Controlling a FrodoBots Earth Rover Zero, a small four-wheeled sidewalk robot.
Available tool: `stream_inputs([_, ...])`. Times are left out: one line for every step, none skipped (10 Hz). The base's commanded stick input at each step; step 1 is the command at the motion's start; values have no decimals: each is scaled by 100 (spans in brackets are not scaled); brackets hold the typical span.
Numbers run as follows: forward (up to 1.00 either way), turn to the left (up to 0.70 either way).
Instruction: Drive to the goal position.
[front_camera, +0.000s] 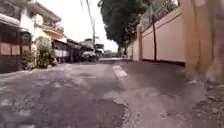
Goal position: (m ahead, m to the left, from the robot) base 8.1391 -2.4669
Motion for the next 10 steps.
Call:
stream_inputs([70,0])
stream_inputs([70,0])
stream_inputs([70,0])
stream_inputs([70,0])
stream_inputs([70,0])
stream_inputs([70,0])
stream_inputs([70,0])
stream_inputs([70,0])
stream_inputs([70,0])
stream_inputs([70,0])
